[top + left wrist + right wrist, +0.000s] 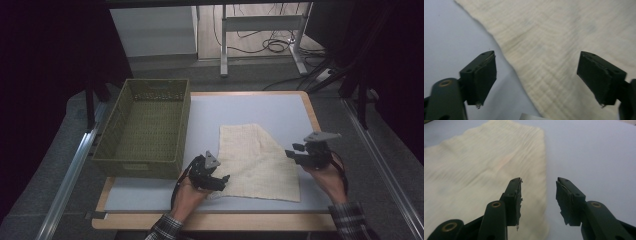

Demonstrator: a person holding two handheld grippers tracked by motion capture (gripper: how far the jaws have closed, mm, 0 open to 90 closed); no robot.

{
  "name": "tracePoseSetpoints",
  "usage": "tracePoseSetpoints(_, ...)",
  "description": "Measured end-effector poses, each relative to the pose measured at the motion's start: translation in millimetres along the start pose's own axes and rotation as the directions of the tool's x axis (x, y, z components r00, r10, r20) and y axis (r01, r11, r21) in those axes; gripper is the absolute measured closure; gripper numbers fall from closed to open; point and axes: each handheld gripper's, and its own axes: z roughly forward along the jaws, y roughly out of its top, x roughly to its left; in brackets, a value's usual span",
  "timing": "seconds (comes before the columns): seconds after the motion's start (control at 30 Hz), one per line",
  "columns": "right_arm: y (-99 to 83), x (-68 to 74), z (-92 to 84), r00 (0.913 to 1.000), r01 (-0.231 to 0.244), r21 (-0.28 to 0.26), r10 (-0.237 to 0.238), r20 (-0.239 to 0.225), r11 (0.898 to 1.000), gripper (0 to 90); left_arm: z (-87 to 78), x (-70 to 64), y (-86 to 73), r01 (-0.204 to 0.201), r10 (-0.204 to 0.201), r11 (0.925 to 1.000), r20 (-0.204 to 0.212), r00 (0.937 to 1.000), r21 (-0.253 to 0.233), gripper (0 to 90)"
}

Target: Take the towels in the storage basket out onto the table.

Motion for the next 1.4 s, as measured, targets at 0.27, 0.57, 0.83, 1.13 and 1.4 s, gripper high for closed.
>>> tracePoseSetpoints(0.27, 19.3, -6.2, 62.2, 0.9997, -0.005, 0.083, 0.003, 0.025, 0.997, 57.0, 7.8, 6.2, -10.5, 0.064, -0.065, 0.9968, 0.023, 0.9976, 0.048, 4.2)
tracePoseSetpoints(0.57, 34.4, 16.5, 43.7, 0.9997, 0.013, 0.086, -0.015, 0.017, 0.996, 88.3, 8.1, 5.6, -10.9, 0.063, -0.064, 0.997, 0.019, 0.9978, 0.045, 4.4)
tracePoseSetpoints(0.83, 47.8, 88.8, 26.1, 0.9775, 0.184, 0.046, -0.178, -0.113, 0.982, 88.0, 8.0, 5.9, -11.2, 0.06, -0.06, 0.9973, 0.016, 0.998, 0.043, 4.8)
tracePoseSetpoints(1.13, 13.2, 128.6, 51.1, 0.95, 0.241, 0.13, -0.207, -0.234, 0.962, 73.0, 7.9, 5.7, -11.3, 0.061, -0.062, 0.9972, 0.016, 0.9979, 0.042, 4.9)
tracePoseSetpoints(1.4, 41.1, 89.6, 19.2, 0.9797, 0.179, 0.048, -0.173, -0.1, 0.983, 67.6, 8.1, 5.9, -11.3, 0.059, -0.06, 0.9974, 0.017, 0.9981, 0.041, 4.9)
